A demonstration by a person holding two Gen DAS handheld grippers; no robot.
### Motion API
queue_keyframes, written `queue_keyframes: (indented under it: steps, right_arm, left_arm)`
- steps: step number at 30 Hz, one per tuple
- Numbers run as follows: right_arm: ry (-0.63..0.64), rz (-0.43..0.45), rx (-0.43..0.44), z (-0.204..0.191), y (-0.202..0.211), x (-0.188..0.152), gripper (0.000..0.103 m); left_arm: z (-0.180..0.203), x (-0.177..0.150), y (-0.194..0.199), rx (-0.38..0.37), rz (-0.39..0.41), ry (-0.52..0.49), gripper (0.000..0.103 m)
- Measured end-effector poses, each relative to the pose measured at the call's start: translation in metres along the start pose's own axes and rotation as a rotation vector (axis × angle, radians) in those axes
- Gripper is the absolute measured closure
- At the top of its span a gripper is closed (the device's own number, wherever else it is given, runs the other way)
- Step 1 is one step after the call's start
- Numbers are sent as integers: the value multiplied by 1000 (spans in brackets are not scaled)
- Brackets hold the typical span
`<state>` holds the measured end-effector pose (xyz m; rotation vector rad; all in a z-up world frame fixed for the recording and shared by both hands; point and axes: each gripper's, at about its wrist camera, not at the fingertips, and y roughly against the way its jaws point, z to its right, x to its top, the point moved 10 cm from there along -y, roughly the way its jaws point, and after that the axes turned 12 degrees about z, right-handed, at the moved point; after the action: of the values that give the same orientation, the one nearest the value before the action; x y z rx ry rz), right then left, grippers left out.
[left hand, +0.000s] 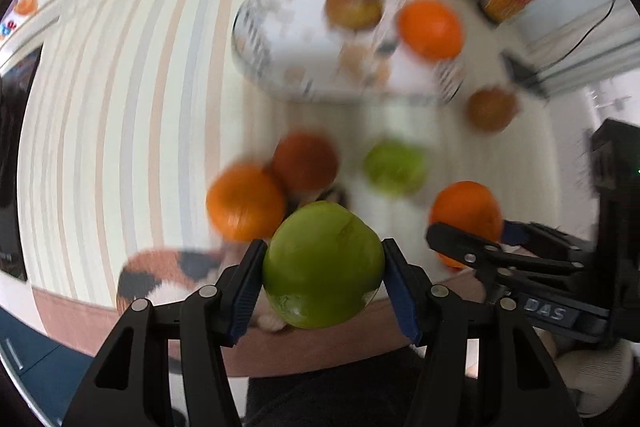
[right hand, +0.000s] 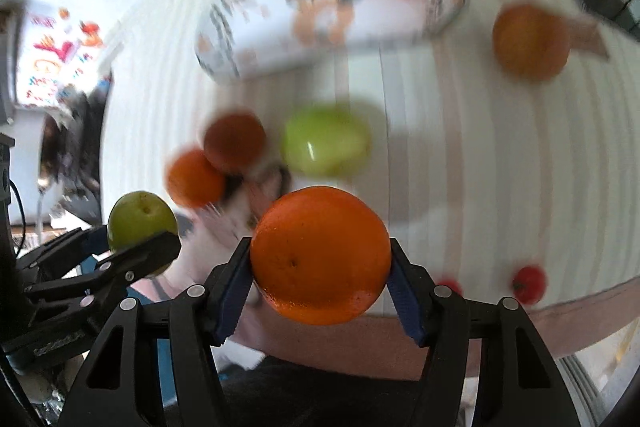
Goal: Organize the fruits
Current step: 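Place the tangerine on the plate with the right tool while the left places the green apple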
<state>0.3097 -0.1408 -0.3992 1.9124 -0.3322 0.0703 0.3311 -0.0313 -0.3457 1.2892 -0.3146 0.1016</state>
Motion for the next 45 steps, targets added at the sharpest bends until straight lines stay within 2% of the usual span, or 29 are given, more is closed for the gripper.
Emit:
queue_keyframes:
  steps: [3,7,9,13,19,28,29,30,31,32,33,34,39,45]
  right_arm:
    - [4,65,5,0,17,49,37]
    - [-20,127,-35,11,9,103,37]
    - [-56,129,-43,16,-3,121,37]
    - [-108,111,-63,27,-34,146,37]
    - [-146,62,-73,30,-67,152,37]
    - [-189,11,-98,38,-92,151,36]
    - [-186,12,-96,38,-93,152,35]
    - [-186,9,-89,39,-93,152,16]
    - [-194,4,-80,38,-92,152,7]
    - [-195,10,-71,41,-86,152,2]
    - [-192,10,-73,41,-84,152,2]
    - [-189,6,-77,42,-81,151,2]
    - [-138,20,-132,51,-59,147,2]
    - [-20,73,-225,51,-32,146,2]
  left_arm:
    - [9,46,7,-34,38,5,48]
    - [9,99,-7,-5,69,2,48]
    - [5,121,-24,7,50,7,48]
    - [-9,143,-68,42,-20,29,48]
    - [-33,164,-115,91,-104,64,48]
    - [-45,177,-141,114,-151,98,48]
    - [-45,178,-142,117,-147,93,46]
    - [-45,180,-142,116,-138,90,34]
    - [-46,182,-141,128,-125,84,24]
    - [-47,183,-139,134,-117,80,18]
    - [-47,185,-137,130,-108,81,12]
    - [-47,187,-133,125,-96,86,11]
    - [-54,187,-112,156,-53,77,11]
    - [-50,163,-79,206,13,23,11]
